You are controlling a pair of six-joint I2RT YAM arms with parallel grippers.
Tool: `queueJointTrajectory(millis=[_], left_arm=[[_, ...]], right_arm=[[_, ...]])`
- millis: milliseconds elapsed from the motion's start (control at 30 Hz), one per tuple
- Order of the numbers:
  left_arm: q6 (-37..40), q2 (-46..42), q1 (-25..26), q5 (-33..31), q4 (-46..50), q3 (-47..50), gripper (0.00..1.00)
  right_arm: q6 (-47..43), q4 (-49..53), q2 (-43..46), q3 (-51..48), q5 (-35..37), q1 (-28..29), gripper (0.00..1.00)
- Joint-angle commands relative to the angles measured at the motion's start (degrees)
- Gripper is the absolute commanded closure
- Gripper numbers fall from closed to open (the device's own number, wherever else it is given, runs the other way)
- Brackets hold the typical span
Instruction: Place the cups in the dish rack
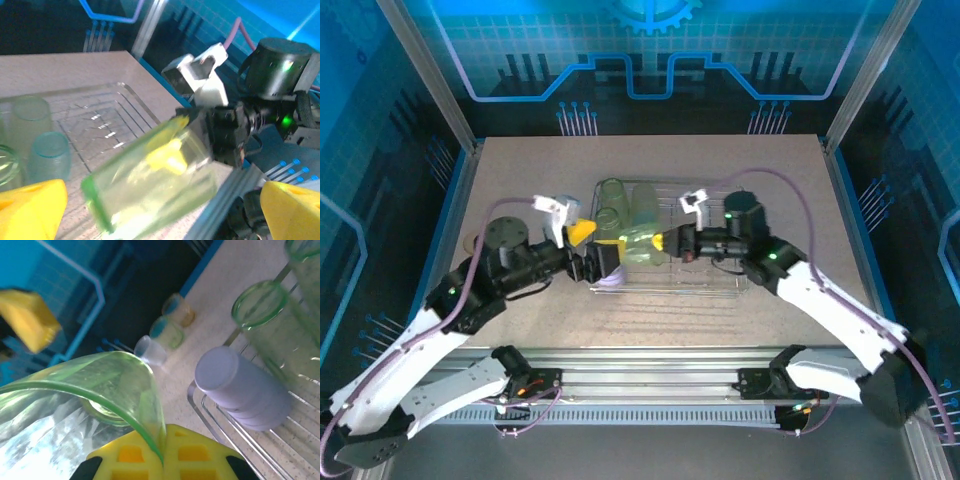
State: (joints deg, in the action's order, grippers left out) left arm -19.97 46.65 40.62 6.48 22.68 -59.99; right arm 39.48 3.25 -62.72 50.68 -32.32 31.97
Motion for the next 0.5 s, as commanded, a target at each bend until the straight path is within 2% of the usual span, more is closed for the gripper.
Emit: queueJointTrajectory(millis=[0,67,167,367,467], left_arm=[[-0.7,3.0,-0.2,8.8,-5.5,-1.9,0.01],[-2.0,5.1,-0.1,11.0,-7.4,-1.9,0.01],[-4.2,7.3,-0.1,14.4,-11.3,-1.5,0.01],[-7.6,11.4,-0.2,21.9,-17.2,-2.2,0.01],[-8.4,12.7,-0.2,23.5,-17.9,-2.5,0.01]], right_arm=[[6.0,-8.6,7.0,-4.8,-8.2,-6.5,1.00],[9.4,-12.2,10.4,-7.2,-11.1,-10.8,1.00],[13.3,-16.7,13.1,-9.0,-14.1,-14.2,1.00],[21.0,-29.3,13.0,-10.6,-16.4,-14.7,1.00],[21.9,-30.7,11.7,-10.2,-17.5,-14.0,1.00]])
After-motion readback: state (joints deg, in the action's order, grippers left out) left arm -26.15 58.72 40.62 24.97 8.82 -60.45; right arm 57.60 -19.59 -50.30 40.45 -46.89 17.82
